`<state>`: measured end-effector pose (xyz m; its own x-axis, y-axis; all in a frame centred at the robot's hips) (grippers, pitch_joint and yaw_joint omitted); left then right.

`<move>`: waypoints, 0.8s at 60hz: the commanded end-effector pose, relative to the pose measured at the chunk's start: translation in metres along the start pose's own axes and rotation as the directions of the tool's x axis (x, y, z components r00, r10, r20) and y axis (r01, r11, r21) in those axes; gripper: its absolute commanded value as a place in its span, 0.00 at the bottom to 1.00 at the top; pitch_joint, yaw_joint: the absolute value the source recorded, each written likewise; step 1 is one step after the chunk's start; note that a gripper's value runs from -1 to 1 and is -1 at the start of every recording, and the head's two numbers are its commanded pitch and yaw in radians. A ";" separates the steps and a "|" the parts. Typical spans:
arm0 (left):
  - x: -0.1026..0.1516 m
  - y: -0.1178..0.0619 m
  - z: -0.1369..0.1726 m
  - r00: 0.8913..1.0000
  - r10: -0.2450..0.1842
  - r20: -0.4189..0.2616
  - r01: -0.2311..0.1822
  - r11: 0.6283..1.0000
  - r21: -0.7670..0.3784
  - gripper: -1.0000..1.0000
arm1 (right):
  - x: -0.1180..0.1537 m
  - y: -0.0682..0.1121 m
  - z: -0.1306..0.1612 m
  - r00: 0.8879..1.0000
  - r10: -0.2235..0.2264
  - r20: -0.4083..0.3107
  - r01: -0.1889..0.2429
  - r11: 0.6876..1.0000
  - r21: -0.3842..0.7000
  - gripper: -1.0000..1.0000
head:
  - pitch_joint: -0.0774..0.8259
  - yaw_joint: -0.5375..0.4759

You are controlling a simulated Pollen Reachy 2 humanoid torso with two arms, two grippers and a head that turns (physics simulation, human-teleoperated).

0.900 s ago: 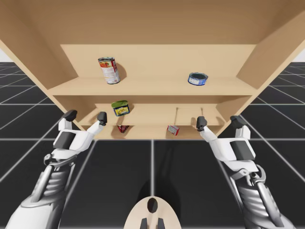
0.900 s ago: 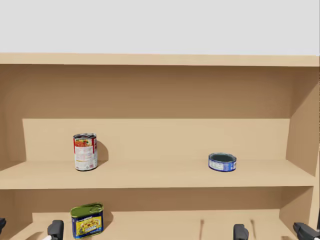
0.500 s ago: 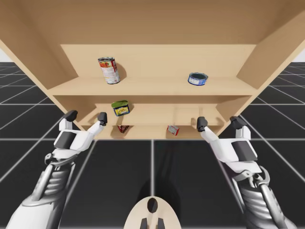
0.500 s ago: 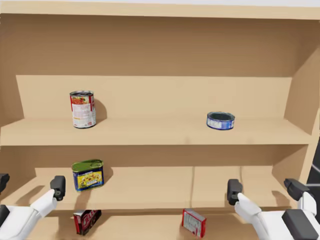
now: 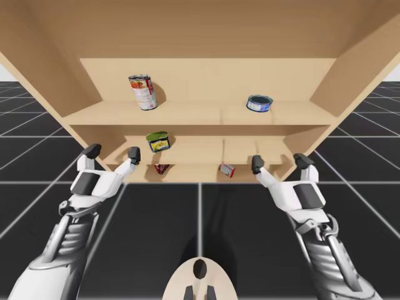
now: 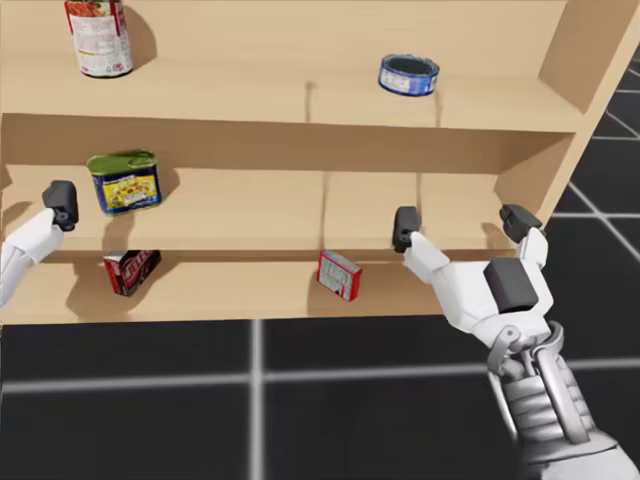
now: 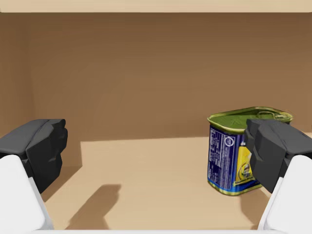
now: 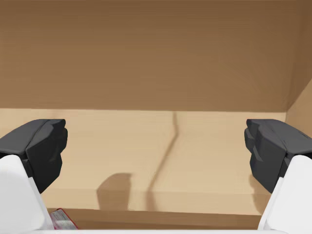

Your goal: Look through the shelves, find the gelatin box, and take it.

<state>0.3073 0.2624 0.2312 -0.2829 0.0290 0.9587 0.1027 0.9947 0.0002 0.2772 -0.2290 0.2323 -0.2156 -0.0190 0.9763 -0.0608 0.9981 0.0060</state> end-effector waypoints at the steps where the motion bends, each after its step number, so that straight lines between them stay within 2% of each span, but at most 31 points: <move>1: 0.002 0.000 0.001 1.000 0.007 0.020 -0.007 1.000 -0.002 0.00 | -0.002 0.004 0.002 1.000 -0.016 -0.016 0.017 0.999 0.033 0.00 | 0.72 0.37; 5: 0.003 0.000 0.002 0.999 0.012 0.030 -0.012 1.000 -0.002 0.00 | 0.000 0.004 0.004 1.000 -0.009 -0.010 0.009 0.999 0.039 0.00 | 0.73 0.36; 7: 0.003 0.001 0.003 0.999 0.014 0.035 -0.014 1.000 -0.001 0.00 | 0.001 0.004 0.007 0.999 -0.035 -0.018 0.036 0.998 0.052 0.00 | 0.73 0.36; 10: 0.004 0.001 0.003 0.999 0.019 0.040 -0.019 1.000 0.000 0.00 | 0.004 0.004 0.011 1.000 -0.019 -0.015 0.020 0.998 0.065 0.00 | 0.73 0.36; 15: 0.005 0.002 0.003 0.998 0.027 0.048 -0.027 1.000 0.003 0.00 | 0.010 0.008 0.023 0.998 -0.052 -0.038 0.056 0.991 0.125 0.00 | 0.73 0.36; 16: 0.005 0.003 0.004 0.998 0.031 0.051 -0.031 1.000 0.004 0.00 | 0.010 0.010 0.028 0.995 -0.082 -0.052 0.088 0.987 0.133 0.00 | 0.73 0.36; 17: 0.006 0.003 0.004 0.998 0.032 0.053 -0.032 0.999 0.004 0.00 | 0.010 0.012 0.030 0.995 -0.082 -0.050 0.088 0.987 0.133 0.00 | 0.73 0.36; 19: 0.006 0.003 0.004 0.998 0.033 0.057 -0.033 0.999 0.004 0.00 | 0.010 0.015 0.036 0.997 -0.055 -0.053 0.063 0.985 0.162 0.00 | 0.73 0.36; 24: 0.009 0.005 0.006 0.996 0.041 0.076 -0.042 0.999 0.002 0.00 | 0.006 0.022 0.052 0.994 -0.068 -0.089 0.085 0.976 0.198 0.00 | 0.72 0.36; 27: 0.010 0.005 0.007 0.995 0.046 0.084 -0.046 0.999 0.002 0.00 | 0.000 0.025 0.060 0.995 -0.055 -0.084 0.073 0.968 0.240 0.00 | 0.72 0.36; 29: 0.010 0.005 0.007 0.995 0.047 0.088 -0.047 0.999 0.001 0.00 | -0.006 0.028 0.064 0.994 -0.060 -0.095 0.083 0.961 0.263 0.00 | 0.72 0.36; 33: 0.010 0.005 0.007 0.995 0.047 0.091 -0.047 0.999 0.000 0.00 | -0.018 0.031 0.065 0.997 -0.026 -0.077 0.048 0.953 0.299 0.00 | 0.72 0.37; 41: 0.010 0.005 0.007 0.995 0.042 0.087 -0.042 0.999 0.001 0.00 | -0.041 0.031 0.059 0.991 -0.065 -0.118 0.099 0.945 0.311 0.00 | 0.73 0.38; 48: 0.009 0.004 0.007 0.996 0.037 0.085 -0.037 0.999 0.000 0.00 | -0.054 0.030 0.047 0.988 -0.062 -0.141 0.108 0.934 0.340 0.00 | 0.73 0.38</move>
<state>0.2984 0.2680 0.2384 -0.3584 0.0763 0.9305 0.1130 0.9929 -0.0379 0.2298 -0.2045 0.1847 -0.0966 -0.0582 0.9936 -0.3741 0.9272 0.0179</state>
